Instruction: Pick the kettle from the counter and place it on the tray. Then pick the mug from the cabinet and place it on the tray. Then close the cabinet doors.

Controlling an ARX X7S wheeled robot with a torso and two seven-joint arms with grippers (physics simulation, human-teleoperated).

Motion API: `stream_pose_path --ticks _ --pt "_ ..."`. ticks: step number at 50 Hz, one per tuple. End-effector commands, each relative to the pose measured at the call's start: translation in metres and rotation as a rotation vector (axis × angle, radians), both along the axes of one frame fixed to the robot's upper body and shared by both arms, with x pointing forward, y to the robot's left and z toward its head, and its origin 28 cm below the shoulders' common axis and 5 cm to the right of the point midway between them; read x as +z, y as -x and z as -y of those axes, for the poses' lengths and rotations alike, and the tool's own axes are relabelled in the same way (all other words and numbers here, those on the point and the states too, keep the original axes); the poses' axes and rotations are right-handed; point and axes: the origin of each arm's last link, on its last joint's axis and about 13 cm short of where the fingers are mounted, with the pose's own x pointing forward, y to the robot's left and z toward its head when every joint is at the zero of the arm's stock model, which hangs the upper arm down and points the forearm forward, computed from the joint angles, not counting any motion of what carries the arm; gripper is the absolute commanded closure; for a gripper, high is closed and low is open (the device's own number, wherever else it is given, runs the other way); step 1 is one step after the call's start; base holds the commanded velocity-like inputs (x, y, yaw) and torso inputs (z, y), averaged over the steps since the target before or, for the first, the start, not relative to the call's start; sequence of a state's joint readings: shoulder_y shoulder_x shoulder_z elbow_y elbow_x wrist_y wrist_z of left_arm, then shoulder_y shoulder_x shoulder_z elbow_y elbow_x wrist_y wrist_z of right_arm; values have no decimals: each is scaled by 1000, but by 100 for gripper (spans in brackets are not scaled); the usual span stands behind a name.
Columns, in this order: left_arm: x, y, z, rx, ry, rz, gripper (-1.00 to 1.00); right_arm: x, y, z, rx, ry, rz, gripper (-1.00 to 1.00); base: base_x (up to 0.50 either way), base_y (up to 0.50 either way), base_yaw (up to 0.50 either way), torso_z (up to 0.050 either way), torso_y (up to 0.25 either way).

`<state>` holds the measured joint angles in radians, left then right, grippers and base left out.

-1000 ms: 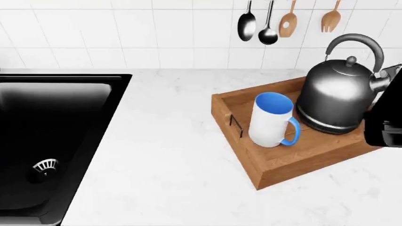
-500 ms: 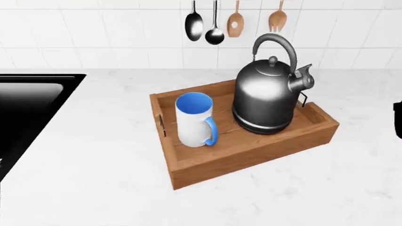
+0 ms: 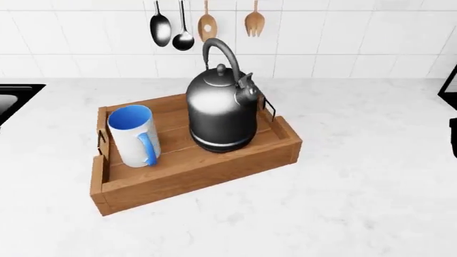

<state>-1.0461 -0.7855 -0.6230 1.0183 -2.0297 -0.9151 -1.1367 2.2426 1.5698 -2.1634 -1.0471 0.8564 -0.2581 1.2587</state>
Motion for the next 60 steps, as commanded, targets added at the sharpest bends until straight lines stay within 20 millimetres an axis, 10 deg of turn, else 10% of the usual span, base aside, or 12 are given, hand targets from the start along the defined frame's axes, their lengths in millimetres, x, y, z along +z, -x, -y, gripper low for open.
stream_pose_path --ticks 1,31,37,42,60 --pt "-2 -1 -1 0 0 -8 -100 -1 0 0 8 -4 -1 -100 1 -500 0 0 0" --pt "-5 -3 -2 2 8 -19 -100 2 0 0 -17 -6 9 -100 1 -450 0 0 0" --pt "-5 -3 -2 3 7 -20 -100 29 1 4 -87 -3 5 -100 0 0 0 0 0" --pt "-5 -4 -1 2 1 -21 -100 68 43 6 -197 -77 -91 -100 0 0 0 0 0" --pt "-4 -2 2 -14 -23 -21 -100 96 70 28 -468 -216 24 -100 0 0 0 0 0"
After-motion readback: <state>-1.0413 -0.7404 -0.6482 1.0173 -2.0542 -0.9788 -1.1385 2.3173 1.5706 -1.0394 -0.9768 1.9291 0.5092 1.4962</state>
